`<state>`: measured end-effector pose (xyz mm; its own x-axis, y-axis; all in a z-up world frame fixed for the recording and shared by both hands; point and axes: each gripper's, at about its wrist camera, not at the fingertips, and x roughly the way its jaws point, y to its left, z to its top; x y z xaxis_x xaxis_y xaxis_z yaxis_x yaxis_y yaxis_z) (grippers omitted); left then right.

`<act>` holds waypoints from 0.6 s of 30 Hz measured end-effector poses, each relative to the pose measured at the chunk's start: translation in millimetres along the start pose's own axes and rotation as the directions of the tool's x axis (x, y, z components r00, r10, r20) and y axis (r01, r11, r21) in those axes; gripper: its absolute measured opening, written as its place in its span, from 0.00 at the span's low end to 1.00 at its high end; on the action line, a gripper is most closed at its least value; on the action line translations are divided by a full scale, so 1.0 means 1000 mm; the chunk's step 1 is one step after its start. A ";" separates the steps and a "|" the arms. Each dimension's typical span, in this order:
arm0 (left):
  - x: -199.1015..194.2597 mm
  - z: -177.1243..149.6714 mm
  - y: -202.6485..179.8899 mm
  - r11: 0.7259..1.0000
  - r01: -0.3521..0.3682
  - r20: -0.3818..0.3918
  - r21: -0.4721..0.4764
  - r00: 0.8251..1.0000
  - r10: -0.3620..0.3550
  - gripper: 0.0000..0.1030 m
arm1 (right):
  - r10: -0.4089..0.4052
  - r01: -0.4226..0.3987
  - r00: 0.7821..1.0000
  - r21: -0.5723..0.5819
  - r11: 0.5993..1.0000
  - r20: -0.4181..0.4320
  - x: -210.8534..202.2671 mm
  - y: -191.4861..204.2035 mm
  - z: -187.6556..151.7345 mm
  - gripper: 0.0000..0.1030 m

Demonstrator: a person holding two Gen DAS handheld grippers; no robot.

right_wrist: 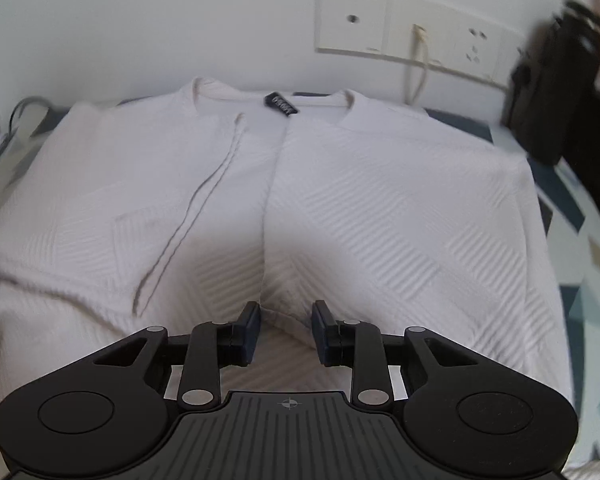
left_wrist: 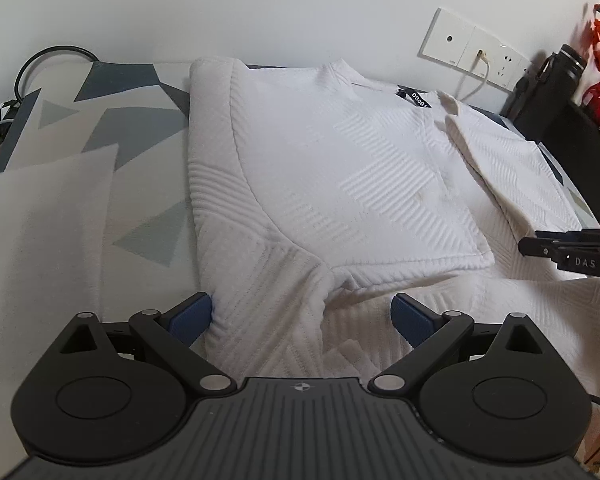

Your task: Fold clothes

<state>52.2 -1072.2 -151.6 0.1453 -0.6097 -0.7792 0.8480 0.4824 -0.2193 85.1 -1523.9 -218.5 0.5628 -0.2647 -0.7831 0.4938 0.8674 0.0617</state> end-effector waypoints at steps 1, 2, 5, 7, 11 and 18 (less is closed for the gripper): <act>0.000 0.000 0.000 1.000 0.000 0.002 -0.006 1.000 0.000 0.95 | 0.012 -0.012 1.000 0.014 1.000 0.002 -0.002 -0.003 0.000 0.13; 0.000 0.000 0.001 1.000 0.002 0.002 -0.010 1.000 -0.002 0.95 | 0.023 -0.024 1.000 0.017 1.000 0.005 -0.004 -0.004 0.000 0.13; -0.001 -0.001 0.002 1.000 0.006 0.004 -0.013 1.000 -0.006 0.95 | 0.053 -0.053 0.999 -0.039 0.998 0.005 -0.014 0.000 -0.001 0.12; 0.000 0.000 0.003 1.000 0.006 0.005 -0.019 1.000 -0.006 0.95 | 0.055 -0.055 0.998 -0.067 0.996 -0.008 -0.015 0.003 -0.005 0.12; 0.002 0.001 0.004 0.999 0.005 0.009 -0.034 1.000 -0.004 0.97 | 0.056 -0.057 0.998 -0.077 0.995 -0.020 -0.012 0.007 -0.012 0.15; -0.005 0.003 0.003 0.999 0.018 0.026 -0.027 1.000 -0.017 0.97 | 0.075 -0.074 0.995 -0.018 0.997 0.071 -0.045 0.004 -0.010 0.40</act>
<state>55.3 -1069.4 -146.3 0.1437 -0.6339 -0.7600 0.8363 0.4884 -0.2492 55.3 -1504.7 -189.5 0.6438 -0.2280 -0.7305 0.4387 0.8921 0.1083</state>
